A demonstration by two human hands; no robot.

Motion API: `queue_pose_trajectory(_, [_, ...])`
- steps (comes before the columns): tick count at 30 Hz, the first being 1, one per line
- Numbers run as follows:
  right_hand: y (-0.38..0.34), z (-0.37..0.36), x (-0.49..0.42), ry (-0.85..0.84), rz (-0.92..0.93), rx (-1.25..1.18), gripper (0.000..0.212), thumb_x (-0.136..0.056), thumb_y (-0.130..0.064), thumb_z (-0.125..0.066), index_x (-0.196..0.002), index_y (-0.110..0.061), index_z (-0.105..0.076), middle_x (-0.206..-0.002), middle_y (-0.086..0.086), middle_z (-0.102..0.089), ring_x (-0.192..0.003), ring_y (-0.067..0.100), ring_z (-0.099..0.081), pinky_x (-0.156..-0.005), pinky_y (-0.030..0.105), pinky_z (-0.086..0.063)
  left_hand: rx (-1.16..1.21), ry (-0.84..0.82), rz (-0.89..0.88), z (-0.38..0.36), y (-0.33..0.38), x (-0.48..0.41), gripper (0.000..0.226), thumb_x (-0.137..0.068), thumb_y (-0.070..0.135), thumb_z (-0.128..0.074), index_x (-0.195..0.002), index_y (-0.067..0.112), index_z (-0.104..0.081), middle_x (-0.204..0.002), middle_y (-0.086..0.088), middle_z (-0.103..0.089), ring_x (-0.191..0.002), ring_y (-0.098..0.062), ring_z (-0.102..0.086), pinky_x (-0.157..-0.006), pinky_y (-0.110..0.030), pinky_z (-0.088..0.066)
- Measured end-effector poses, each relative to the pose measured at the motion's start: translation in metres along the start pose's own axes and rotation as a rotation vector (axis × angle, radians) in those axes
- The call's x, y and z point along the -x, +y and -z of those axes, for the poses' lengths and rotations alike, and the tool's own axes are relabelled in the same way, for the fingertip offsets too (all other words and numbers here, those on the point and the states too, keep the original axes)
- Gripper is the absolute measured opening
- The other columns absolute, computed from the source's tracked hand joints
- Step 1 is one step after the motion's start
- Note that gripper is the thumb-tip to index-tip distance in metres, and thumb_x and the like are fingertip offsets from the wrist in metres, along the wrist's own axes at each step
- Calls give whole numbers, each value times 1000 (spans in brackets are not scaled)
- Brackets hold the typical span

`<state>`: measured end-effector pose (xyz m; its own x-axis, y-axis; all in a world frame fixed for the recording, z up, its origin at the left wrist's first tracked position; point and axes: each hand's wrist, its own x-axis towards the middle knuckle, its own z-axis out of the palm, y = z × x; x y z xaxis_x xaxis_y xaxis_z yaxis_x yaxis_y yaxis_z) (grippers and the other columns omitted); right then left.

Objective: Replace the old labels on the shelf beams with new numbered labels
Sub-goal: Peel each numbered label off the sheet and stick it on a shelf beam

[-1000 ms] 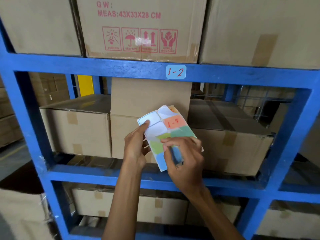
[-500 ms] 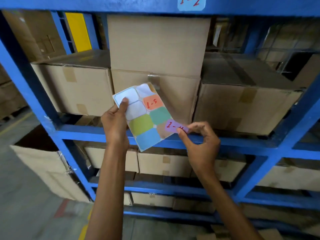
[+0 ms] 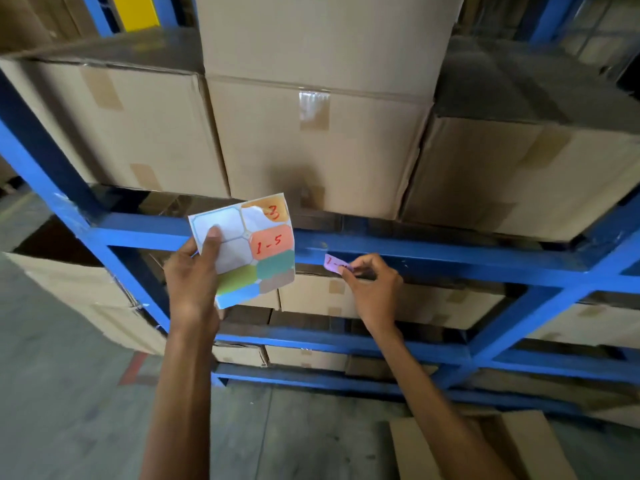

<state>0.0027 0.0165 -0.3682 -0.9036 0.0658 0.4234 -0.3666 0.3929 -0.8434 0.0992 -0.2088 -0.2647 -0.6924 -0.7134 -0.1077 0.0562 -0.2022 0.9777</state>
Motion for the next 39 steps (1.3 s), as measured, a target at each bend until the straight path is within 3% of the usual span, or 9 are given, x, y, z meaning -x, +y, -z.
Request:
queue_pose_trajectory(3, [6,-5,-1,29,7,48,20,-76,-17,-88,-79,-15,-69,-79,-6,-73,-73,2,-68,-73,22,-54,-21,-10,3,4,-12,0,26,-99,37,-66,-109,16,-78,-107,-8,-81,-97,-27,-77,-78,-39,-65])
queue_pose_trajectory(6, [7,-8,0,49,20,67,19,-77,-19,-88,-80,-17,-70,-79,-6,-74,-75,8,-69,-77,29,-56,-34,-26,10,3,-19,2,21,-99,37,-66,-103,20,-78,-103,-5,-81,-93,-23,-77,-66,-30,-64])
queue_pose_trajectory(9, [6,-10,1,56,-27,50,18,-78,-20,-87,-82,-15,-70,-81,-5,-74,-75,9,-69,-81,47,-56,-32,-32,29,1,-23,3,23,-99,35,-66,-108,18,-77,-101,-3,-80,-94,-22,-76,-72,-31,-64])
queue_pose_trajectory(13, [5,-11,-1,79,-62,54,19,-79,-21,-87,-85,-13,-70,-84,-4,-75,-73,10,-69,-81,51,-57,-21,-42,32,0,-27,5,23,-99,34,-66,-110,16,-77,-96,2,-82,-85,-14,-78,-67,-27,-63])
queue_pose_trajectory(23, [6,-21,-4,172,-107,85,20,-78,-25,-87,-83,-17,-70,-76,-5,-73,-64,9,-66,-73,44,-60,-35,-37,10,10,-28,5,20,-100,34,-65,-102,19,-78,-86,10,-82,-77,-8,-77,-61,-21,-61])
queue_pose_trajectory(29, [7,-25,-3,206,-163,92,22,-75,-28,-89,-84,-18,-70,-80,-5,-77,-71,7,-72,-66,34,-62,-43,-34,0,13,-27,6,23,-100,35,-65,-109,17,-77,-99,1,-80,-89,-16,-76,-75,-31,-64])
queue_pose_trajectory(32, [8,-21,-6,212,-187,148,27,-72,-34,-90,-80,-20,-69,-74,-8,-75,-67,5,-70,-67,30,-61,-30,-36,5,14,-27,6,19,-100,34,-65,-102,20,-77,-90,8,-81,-81,-10,-77,-65,-24,-63])
queue_pose_trajectory(35, [8,-17,-8,204,-216,208,30,-70,-42,-90,-77,-23,-67,-68,-12,-71,-63,1,-67,-67,21,-58,-16,-41,11,14,-26,7,19,-100,34,-65,-93,21,-76,-77,15,-80,-69,-1,-75,-52,-15,-55])
queue_pose_trajectory(39, [5,-12,-11,179,-221,279,32,-69,-49,-88,-73,-28,-65,-61,-18,-61,-56,-5,-58,-62,5,-38,-1,-55,9,14,-26,8,18,-100,34,-64,-95,21,-76,-79,15,-80,-71,-2,-74,-54,-15,-55])
